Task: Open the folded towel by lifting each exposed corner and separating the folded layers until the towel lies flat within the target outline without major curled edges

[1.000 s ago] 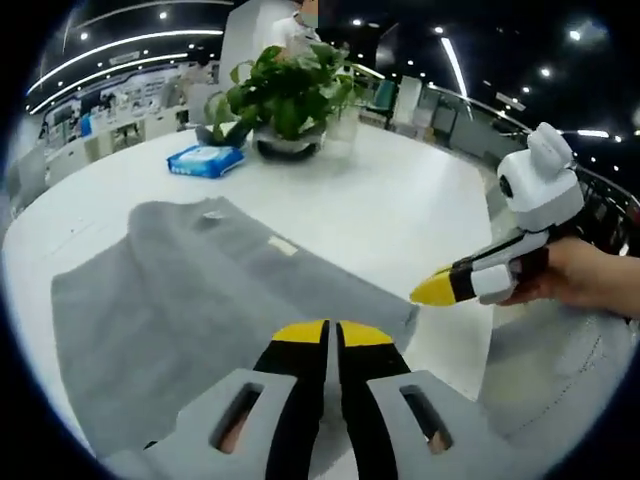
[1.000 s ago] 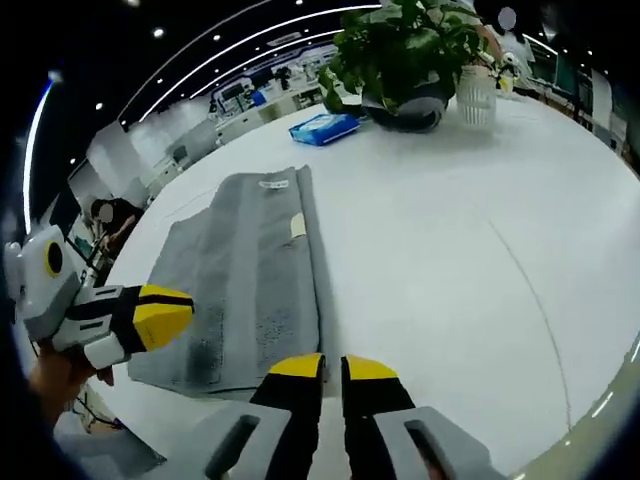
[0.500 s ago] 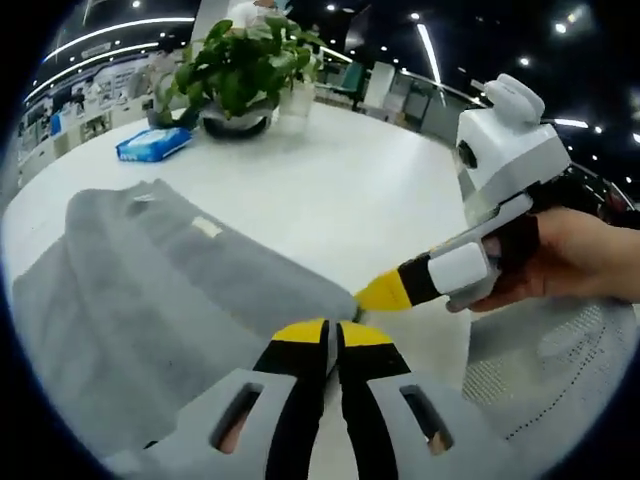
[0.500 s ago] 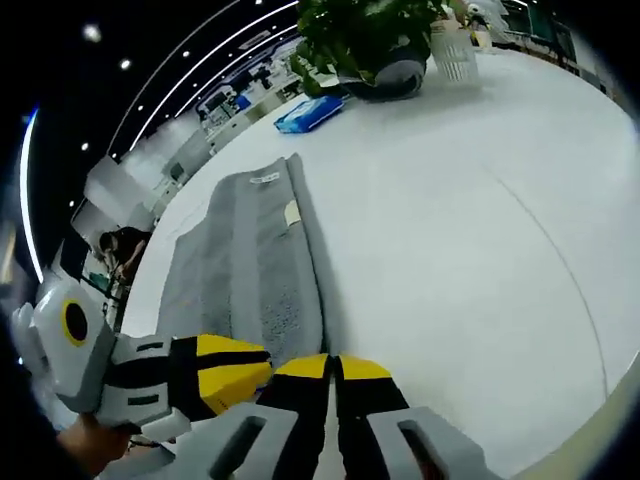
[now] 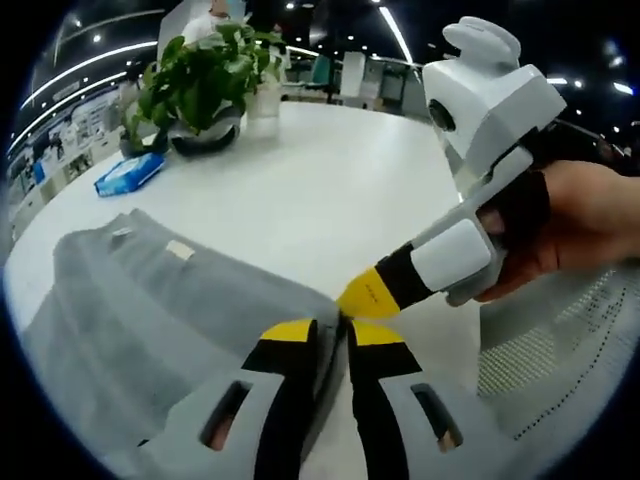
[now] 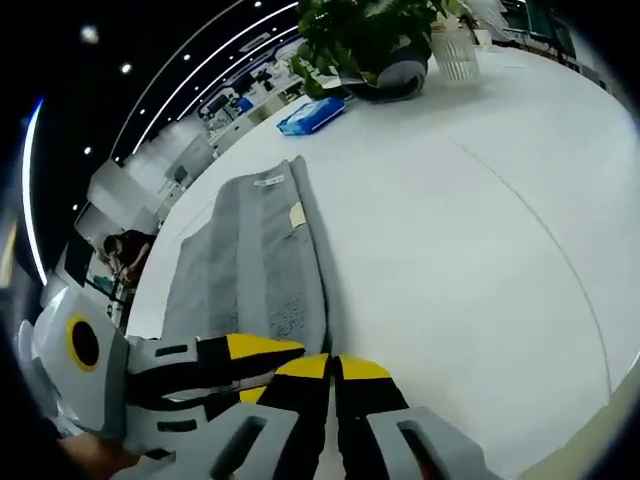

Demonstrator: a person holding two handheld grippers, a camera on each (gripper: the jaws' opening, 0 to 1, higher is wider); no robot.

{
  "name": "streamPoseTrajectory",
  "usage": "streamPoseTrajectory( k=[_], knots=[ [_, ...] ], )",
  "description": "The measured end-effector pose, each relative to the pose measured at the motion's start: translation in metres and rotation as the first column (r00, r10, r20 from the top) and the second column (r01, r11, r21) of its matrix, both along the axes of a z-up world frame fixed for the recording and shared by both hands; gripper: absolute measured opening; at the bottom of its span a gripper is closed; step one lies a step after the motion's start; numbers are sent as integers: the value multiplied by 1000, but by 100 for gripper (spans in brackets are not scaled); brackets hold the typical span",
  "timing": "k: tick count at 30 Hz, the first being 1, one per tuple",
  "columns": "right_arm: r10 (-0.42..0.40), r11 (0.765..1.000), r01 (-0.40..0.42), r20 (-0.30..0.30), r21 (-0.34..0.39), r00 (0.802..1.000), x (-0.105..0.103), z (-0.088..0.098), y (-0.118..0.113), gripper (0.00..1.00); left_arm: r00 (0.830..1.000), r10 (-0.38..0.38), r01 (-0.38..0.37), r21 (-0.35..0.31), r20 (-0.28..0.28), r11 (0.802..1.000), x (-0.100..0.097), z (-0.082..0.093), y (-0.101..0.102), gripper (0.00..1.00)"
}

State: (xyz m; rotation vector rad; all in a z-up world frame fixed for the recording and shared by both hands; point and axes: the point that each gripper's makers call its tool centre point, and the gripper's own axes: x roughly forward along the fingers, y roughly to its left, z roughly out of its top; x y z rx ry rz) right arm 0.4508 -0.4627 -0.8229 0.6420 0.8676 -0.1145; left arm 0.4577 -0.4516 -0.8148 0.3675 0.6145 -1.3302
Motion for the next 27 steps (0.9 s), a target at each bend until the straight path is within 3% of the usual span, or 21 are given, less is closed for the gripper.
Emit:
streamPoseTrajectory(
  k=[11, 15, 27],
  knots=[
    [9, 1000, -9, 1, 3, 1000, 0, 1, 3, 0, 1000, 27, -27, 47, 0, 999, 7, -8, 2, 3],
    [0, 1000, 0, -4, 6, 1000, 0, -1, 1, 0, 997, 70, -69, 30, -30, 997, 13, -2, 6, 3],
    [3, 1000, -3, -31, -25, 1000, -4, -6, -3, 0, 986, 164, -165, -16, -18, 986, 43, 24, 31, 3]
  ],
)
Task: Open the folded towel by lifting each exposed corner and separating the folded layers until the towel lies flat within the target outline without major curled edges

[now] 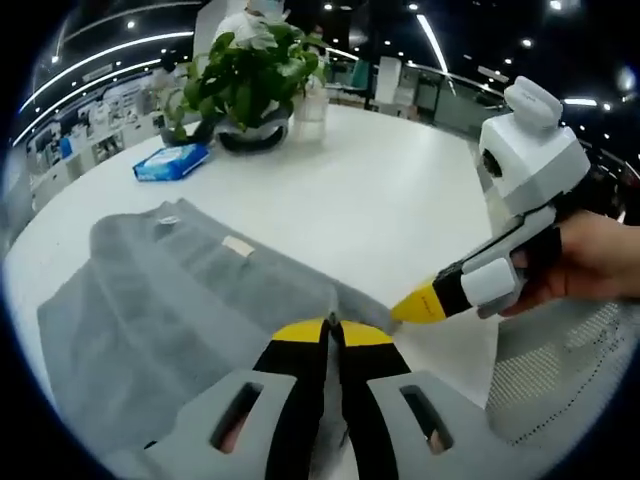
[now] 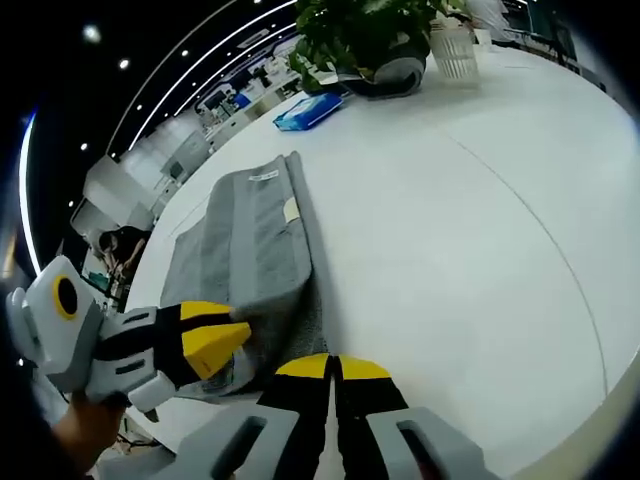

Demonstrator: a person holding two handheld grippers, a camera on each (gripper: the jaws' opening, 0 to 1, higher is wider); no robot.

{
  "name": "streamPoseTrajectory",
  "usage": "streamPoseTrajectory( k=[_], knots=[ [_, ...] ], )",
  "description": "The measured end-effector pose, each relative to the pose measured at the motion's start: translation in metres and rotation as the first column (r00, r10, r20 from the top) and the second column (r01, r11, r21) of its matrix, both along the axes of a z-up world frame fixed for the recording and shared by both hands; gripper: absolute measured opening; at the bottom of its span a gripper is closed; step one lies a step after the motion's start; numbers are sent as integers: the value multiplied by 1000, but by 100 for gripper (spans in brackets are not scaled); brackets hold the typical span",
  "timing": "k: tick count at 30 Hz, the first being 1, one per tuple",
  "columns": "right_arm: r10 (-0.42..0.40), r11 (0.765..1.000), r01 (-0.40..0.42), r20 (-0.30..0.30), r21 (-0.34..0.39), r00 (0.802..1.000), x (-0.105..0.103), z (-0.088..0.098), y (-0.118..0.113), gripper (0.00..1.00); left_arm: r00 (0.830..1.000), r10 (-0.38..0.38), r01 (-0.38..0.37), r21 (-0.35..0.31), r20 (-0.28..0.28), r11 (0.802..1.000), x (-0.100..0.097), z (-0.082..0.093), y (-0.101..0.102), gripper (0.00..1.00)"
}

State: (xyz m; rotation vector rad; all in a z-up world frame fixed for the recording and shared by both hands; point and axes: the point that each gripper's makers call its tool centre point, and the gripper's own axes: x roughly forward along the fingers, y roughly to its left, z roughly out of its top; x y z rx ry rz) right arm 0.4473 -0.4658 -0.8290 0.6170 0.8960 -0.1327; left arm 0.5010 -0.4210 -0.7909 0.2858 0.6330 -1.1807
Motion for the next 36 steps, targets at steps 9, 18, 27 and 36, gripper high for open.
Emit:
streamPoseTrajectory(
  k=[9, 18, 27, 36],
  knots=[
    [29, 998, -29, -11, -47, 1000, -1, -2, -1, 0, 997, 78, -77, -32, 24, 996, 23, 18, 26, 3],
    [54, 995, -56, -27, -81, 998, -2, -5, -1, 0, 978, 203, -200, -68, 41, 978, 52, 31, 69, 3],
    [61, 994, -63, -28, -89, 998, -3, -6, -1, 0, 955, 291, -286, -79, 55, 955, 71, 39, 110, 3],
    [72, 992, -75, -33, -99, 997, -4, -7, 0, 0, 922, 383, -377, -100, 51, 921, 85, 44, 150, 3]
  ],
)
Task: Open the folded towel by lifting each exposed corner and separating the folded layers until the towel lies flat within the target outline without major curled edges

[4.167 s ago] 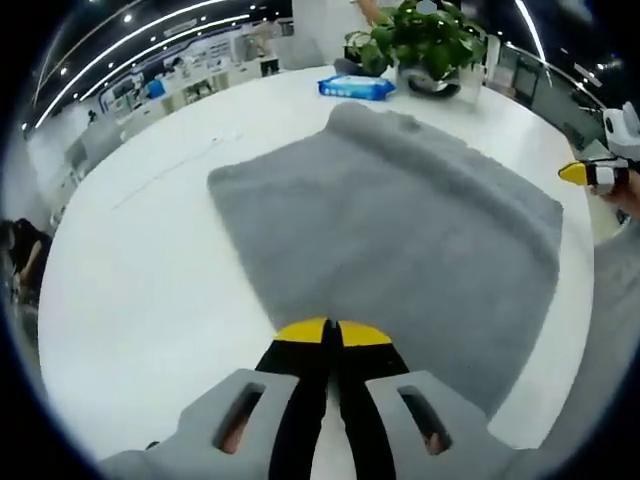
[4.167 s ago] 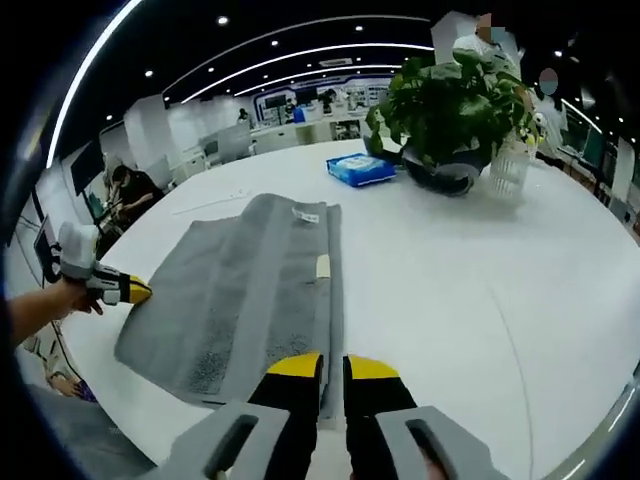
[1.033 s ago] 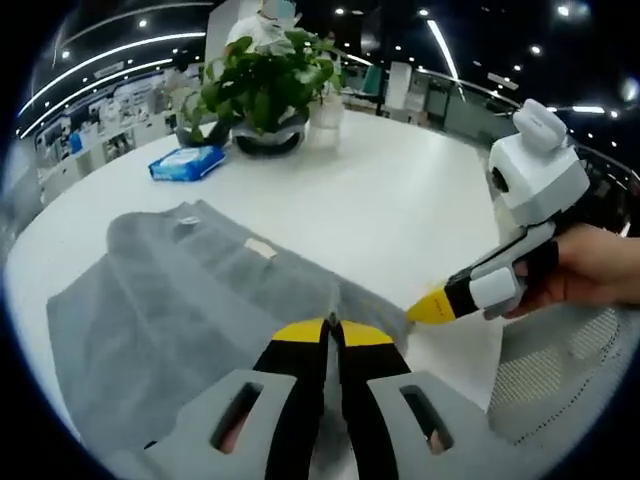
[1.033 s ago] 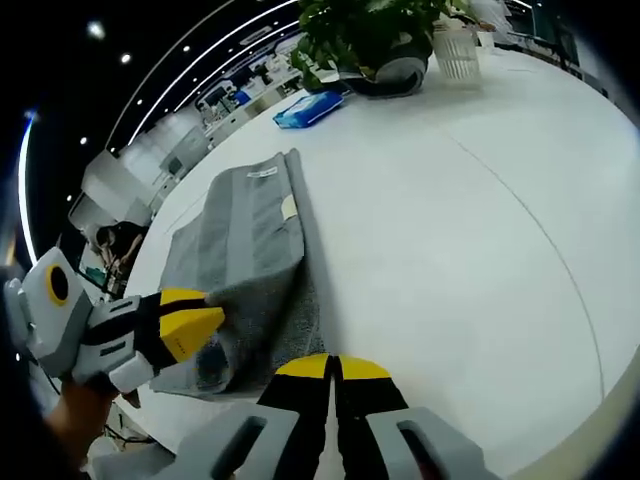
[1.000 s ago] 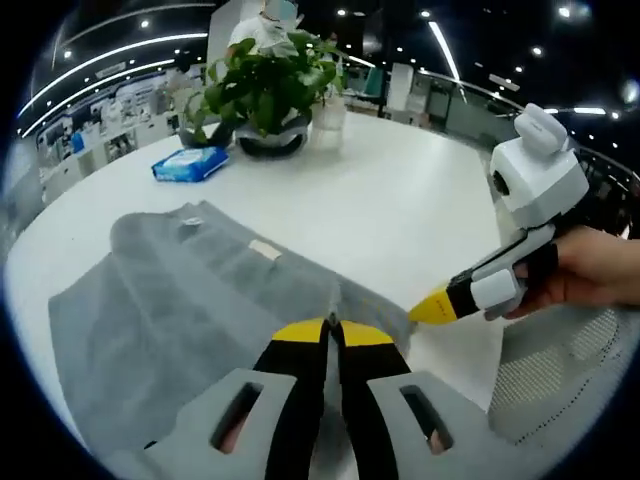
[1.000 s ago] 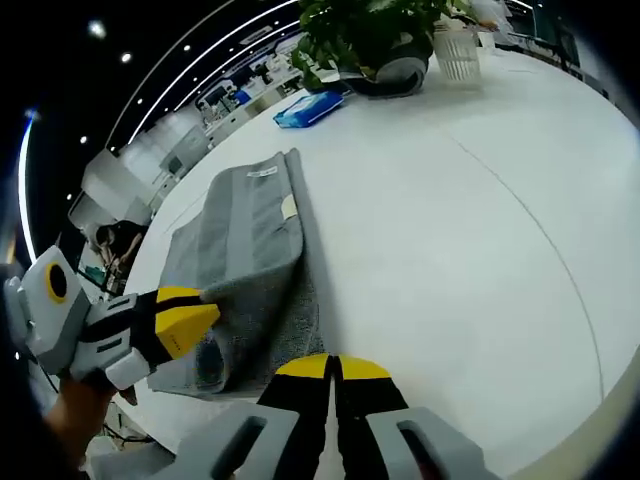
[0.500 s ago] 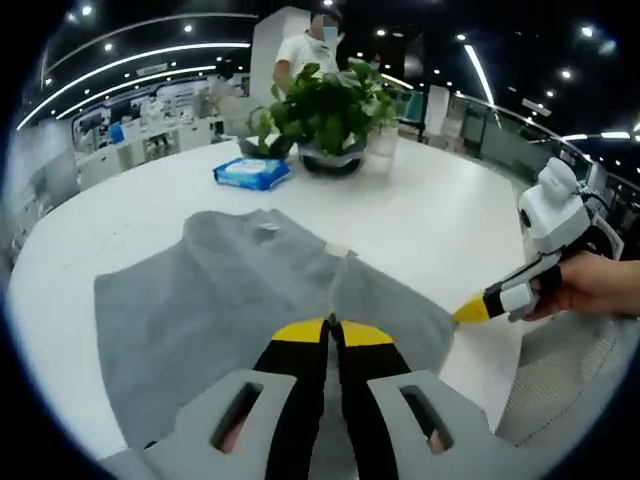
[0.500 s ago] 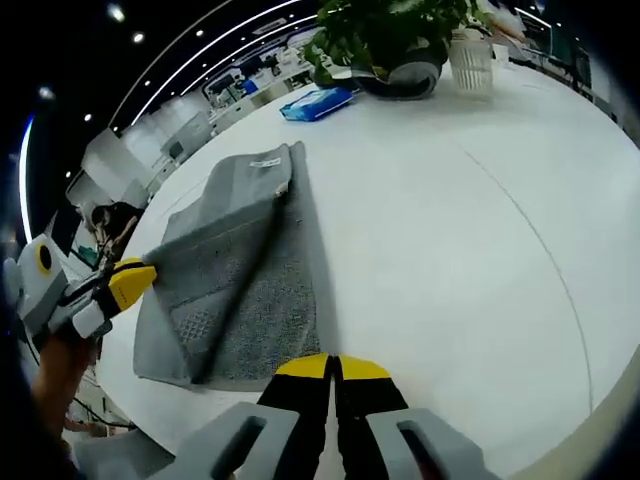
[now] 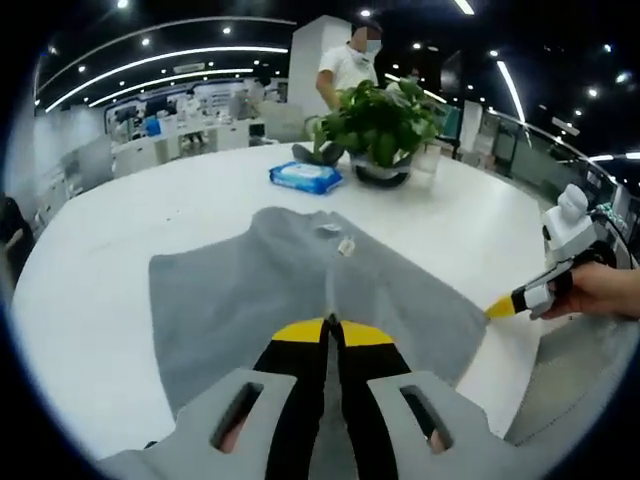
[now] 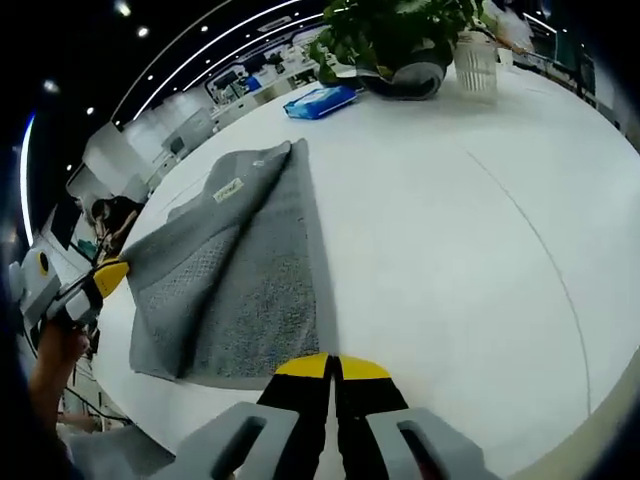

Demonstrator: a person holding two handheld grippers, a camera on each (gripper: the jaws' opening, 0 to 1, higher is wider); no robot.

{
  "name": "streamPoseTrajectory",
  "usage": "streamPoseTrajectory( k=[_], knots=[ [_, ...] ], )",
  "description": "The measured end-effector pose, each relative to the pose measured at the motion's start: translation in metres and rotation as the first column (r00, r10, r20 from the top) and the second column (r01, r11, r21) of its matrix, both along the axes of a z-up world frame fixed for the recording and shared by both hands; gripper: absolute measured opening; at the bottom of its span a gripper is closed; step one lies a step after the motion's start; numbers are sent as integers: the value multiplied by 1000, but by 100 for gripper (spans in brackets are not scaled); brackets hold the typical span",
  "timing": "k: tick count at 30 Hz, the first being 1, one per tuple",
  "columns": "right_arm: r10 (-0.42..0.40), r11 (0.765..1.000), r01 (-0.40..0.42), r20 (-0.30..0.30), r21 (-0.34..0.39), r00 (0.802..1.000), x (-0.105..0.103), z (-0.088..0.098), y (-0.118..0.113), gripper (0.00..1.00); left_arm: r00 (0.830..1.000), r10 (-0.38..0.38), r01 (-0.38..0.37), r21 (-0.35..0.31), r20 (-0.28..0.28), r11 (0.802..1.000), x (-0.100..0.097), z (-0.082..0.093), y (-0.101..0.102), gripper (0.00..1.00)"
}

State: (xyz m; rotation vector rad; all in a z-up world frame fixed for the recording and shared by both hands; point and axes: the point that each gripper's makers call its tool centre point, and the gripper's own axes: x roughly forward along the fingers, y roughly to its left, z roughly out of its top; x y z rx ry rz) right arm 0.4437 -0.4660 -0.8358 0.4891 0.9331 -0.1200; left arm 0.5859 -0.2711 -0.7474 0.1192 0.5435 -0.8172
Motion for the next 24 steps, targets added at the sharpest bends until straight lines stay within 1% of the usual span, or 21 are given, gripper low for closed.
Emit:
streamPoseTrajectory(
  k=[3, 7, 14, 24],
  knots=[
    [1, 1000, -1, 1, -3, 1000, 0, 0, 0, 0, 999, 43, -43, -19, -6, 999, 4, 1, 15, 3],
    [3, 1000, -3, 2, -7, 1000, 0, -1, 0, 0, 996, 87, -87, -28, -11, 996, 10, 1, 33, 3],
    [8, 1000, -7, 5, -18, 1000, 1, -1, 0, 0, 990, 138, -139, -30, -16, 990, 12, -2, 57, 3],
    [0, 1000, 0, 8, -8, 1000, 1, -1, 0, 0, 979, 203, -204, -38, -20, 978, 13, -3, 89, 3]
  ],
)
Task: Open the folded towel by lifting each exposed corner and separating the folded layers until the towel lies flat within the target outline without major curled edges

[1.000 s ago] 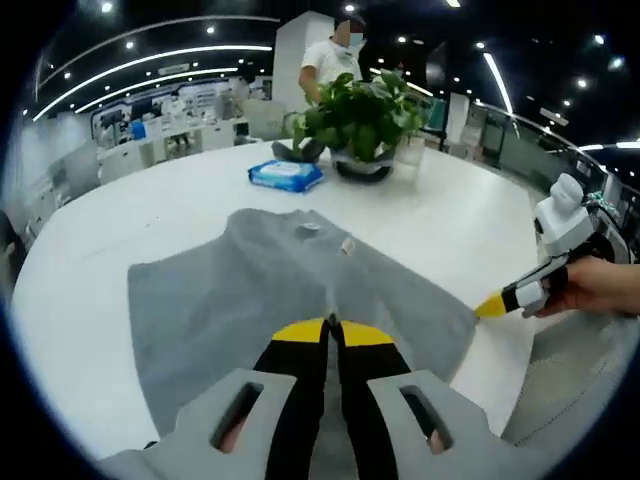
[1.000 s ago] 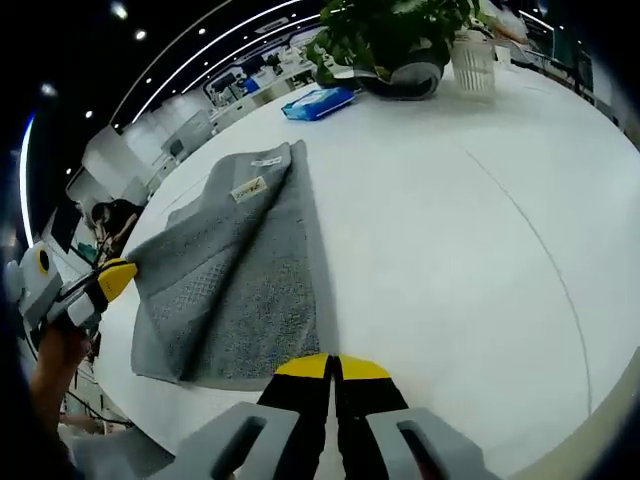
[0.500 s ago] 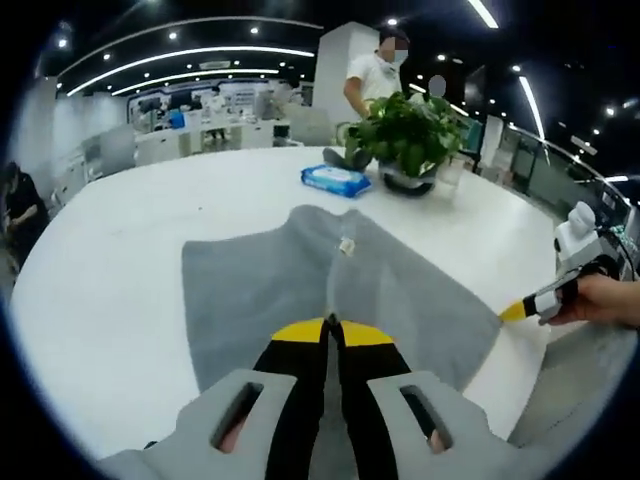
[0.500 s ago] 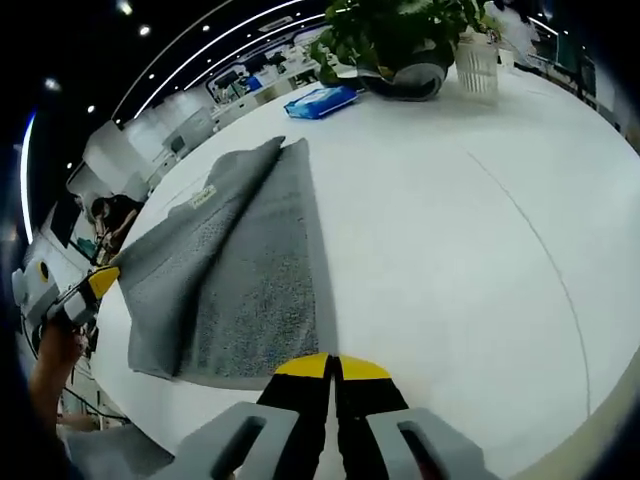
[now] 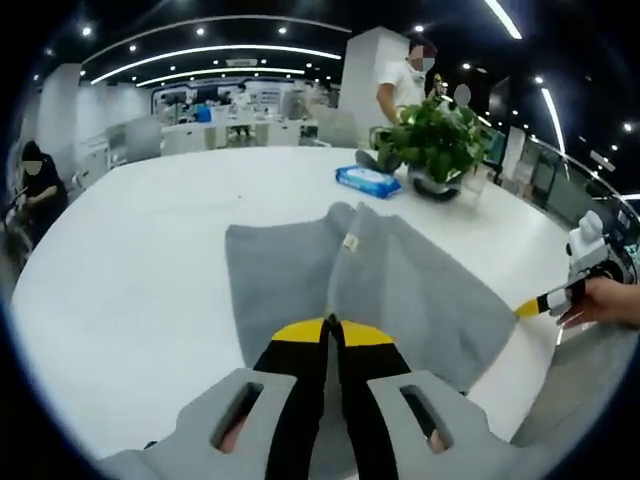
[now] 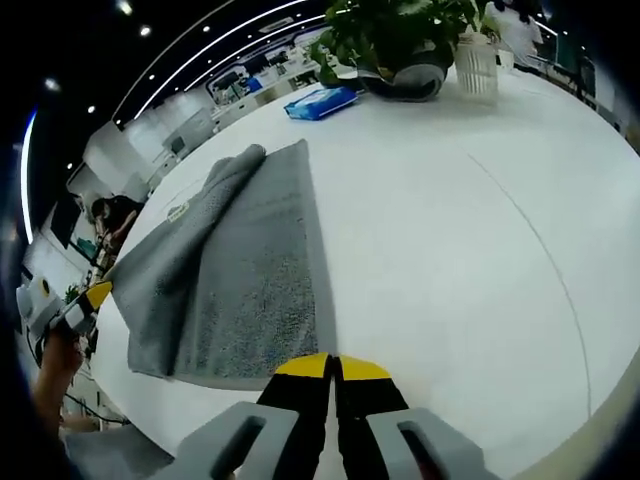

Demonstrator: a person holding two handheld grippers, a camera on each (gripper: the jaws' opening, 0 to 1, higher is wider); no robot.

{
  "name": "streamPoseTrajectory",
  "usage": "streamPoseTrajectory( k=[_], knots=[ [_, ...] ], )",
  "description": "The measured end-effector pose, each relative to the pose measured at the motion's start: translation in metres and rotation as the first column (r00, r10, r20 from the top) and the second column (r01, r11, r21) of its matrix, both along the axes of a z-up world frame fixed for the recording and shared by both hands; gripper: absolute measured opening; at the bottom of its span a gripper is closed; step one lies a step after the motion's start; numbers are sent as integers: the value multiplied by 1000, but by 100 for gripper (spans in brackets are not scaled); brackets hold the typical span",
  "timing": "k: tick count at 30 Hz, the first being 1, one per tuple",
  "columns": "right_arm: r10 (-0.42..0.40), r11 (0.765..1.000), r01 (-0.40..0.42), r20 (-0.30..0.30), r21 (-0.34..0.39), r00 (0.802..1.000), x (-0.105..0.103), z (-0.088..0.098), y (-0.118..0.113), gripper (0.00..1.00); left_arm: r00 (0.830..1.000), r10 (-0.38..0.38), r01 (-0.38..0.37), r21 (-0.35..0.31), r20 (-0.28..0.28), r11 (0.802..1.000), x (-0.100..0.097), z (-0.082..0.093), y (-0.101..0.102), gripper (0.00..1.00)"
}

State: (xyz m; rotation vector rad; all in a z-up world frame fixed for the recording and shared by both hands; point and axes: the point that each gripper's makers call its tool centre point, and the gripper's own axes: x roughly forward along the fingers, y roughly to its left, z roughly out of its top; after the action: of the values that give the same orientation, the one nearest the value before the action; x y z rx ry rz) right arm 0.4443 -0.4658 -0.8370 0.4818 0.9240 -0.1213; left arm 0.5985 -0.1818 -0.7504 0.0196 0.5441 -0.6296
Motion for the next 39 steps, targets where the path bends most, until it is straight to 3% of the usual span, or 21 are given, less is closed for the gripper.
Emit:
streamPoseTrajectory(
  k=[13, 24, 39],
  knots=[
    [1, 1000, -1, 4, -1, 1000, 0, 0, 0, 0, 993, 114, -114, -5, 5, 993, 8, 2, 49, 3],
    [-2, 1000, 2, 6, 4, 1000, 0, 0, 0, 0, 977, 212, -212, 5, -19, 977, 6, -10, 94, 3],
    [-10, 1000, 10, 9, 19, 1000, 0, 1, 0, 0, 961, 273, -273, 9, -39, 962, 5, -20, 125, 3]
  ],
)
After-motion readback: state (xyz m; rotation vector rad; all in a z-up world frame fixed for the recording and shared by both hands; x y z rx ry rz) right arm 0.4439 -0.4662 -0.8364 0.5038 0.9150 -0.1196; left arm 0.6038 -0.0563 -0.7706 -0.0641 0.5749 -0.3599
